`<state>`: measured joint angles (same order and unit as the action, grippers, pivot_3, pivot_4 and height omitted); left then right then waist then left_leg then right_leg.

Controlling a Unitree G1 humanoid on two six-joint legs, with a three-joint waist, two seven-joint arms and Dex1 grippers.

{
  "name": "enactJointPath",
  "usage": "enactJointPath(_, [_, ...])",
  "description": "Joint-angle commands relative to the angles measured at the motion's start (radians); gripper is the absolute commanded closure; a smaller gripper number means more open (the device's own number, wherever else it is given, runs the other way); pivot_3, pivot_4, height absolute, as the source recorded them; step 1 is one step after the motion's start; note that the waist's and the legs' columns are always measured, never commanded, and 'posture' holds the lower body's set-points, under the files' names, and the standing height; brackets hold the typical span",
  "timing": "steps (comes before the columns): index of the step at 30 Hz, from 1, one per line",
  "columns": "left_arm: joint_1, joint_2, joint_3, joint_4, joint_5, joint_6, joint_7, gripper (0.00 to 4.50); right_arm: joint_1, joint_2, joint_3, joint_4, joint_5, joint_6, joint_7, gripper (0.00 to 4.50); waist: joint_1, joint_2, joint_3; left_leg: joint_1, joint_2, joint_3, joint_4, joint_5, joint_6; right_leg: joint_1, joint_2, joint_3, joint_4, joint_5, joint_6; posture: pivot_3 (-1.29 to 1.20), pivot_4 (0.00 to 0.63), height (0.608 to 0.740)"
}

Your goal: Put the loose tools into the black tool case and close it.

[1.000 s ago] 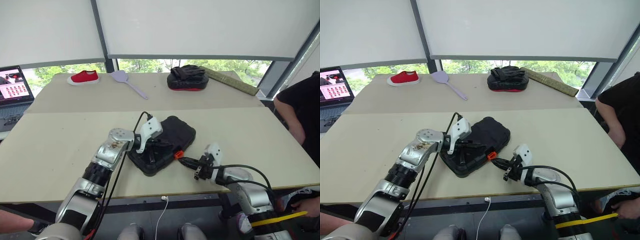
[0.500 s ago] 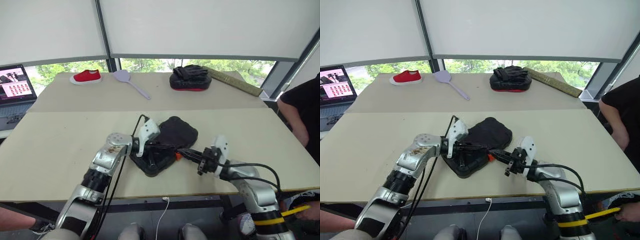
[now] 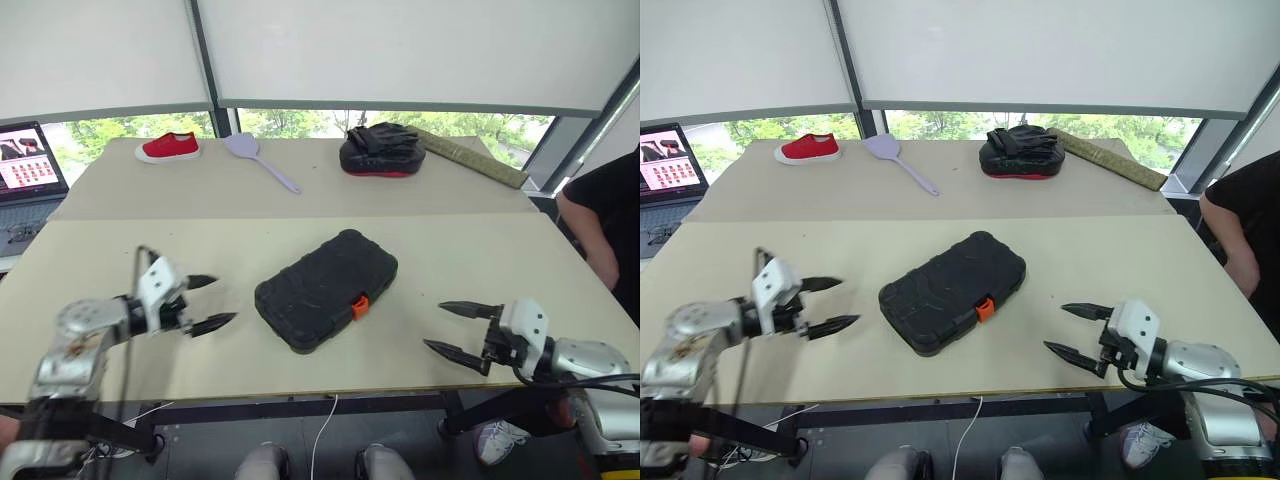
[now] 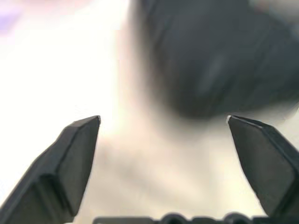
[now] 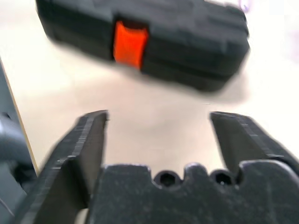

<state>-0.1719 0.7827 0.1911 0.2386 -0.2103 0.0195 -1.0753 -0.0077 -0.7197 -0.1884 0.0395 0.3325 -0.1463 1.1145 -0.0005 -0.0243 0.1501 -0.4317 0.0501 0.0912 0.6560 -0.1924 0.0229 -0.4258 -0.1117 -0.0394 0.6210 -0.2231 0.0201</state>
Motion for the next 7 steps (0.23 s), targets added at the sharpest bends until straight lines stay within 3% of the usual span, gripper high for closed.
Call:
enactJointPath(1, [0.073,0.014,0.034,-0.033,0.005,-0.098,0.014,0.0,-0.025,-0.011,-0.017,0.069,-0.03,-0.137,0.014,0.02,0.006,0.0,0.002,0.0,0.0,0.0,0.0,0.0,0.0,-0.001,-0.001,-0.001,0.0,0.0,0.0,0.0,0.15,0.74])
enactJointPath(4, [0.123,0.016,0.017,-0.041,0.059,-0.207,0.049,0.0,-0.048,-0.009,-0.009,0.116,-0.04,-0.173,0.011,0.02,0.014,0.0,0.003,0.0,0.0,0.002,-0.003,-0.001,-0.001,-0.004,-0.003,-0.001,-0.004,0.001,0.0,0.0,0.15,0.74])
enactJointPath(7, [0.115,-0.008,0.026,-0.027,0.053,-0.201,0.105,0.0,-0.085,0.001,-0.006,0.159,-0.058,-0.187,-0.024,0.02,0.015,0.001,0.003,0.001,0.0,0.004,-0.009,-0.001,-0.002,-0.003,-0.003,-0.001,-0.009,0.003,0.0,0.0,0.15,0.74])
